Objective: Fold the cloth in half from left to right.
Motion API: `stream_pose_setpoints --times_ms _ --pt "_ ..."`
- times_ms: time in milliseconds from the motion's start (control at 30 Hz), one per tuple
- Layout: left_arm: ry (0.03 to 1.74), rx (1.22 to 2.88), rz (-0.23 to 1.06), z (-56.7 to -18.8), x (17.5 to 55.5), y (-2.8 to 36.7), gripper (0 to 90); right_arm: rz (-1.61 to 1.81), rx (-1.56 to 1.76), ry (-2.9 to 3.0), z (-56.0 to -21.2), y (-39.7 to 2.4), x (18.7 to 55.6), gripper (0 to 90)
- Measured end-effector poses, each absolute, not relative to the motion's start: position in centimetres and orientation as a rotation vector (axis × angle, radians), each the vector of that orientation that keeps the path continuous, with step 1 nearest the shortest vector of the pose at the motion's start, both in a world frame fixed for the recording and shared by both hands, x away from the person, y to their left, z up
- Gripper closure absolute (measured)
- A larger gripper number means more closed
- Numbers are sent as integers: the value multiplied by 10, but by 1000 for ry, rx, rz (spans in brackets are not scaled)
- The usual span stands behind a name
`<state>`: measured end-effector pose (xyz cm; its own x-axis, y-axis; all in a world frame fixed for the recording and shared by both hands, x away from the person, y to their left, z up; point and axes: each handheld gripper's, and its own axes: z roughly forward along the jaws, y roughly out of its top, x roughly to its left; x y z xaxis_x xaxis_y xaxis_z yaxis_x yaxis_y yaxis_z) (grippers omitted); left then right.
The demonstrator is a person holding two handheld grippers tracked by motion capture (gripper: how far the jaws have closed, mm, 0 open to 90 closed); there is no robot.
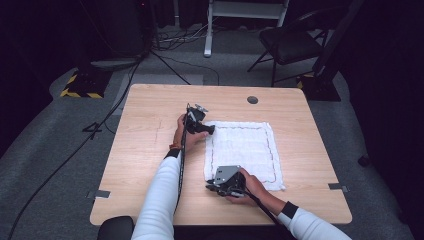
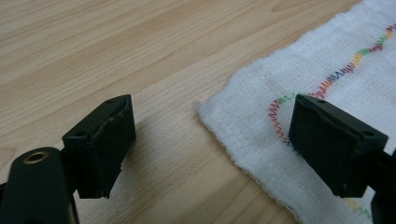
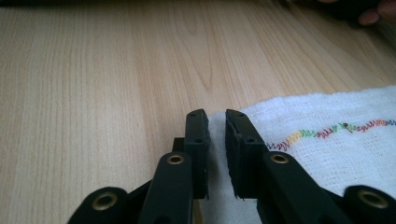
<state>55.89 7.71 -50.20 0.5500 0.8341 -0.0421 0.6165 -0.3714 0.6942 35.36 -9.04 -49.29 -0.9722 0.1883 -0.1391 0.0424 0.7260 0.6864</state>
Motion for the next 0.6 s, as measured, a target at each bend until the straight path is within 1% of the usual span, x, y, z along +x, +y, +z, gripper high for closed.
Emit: stream_pose_setpoints --times_ms 133,167,233,267,367,433,500,600 --pt "1159 2123 424 -502 560 75 135 1072 182 2732 -493 -90 353 834" --pt "1149 2127 420 -502 559 76 142 1070 181 2732 -493 -90 353 838" --pt "1127 2132 409 -501 558 77 192 1069 178 2733 -492 -90 352 847" --pt "1107 2132 391 -500 557 77 245 1073 180 2730 -493 -91 352 852" --pt "1063 2145 356 -497 555 79 484 1084 189 2721 -493 -92 352 864" --pt "1069 2132 345 -497 555 84 649 1087 192 2719 -493 -92 352 868" --pt "1068 2107 300 -498 556 90 736 1093 194 2716 -493 -92 352 871" --pt "1050 2107 283 -498 555 97 808 1099 198 2713 -494 -91 352 873"
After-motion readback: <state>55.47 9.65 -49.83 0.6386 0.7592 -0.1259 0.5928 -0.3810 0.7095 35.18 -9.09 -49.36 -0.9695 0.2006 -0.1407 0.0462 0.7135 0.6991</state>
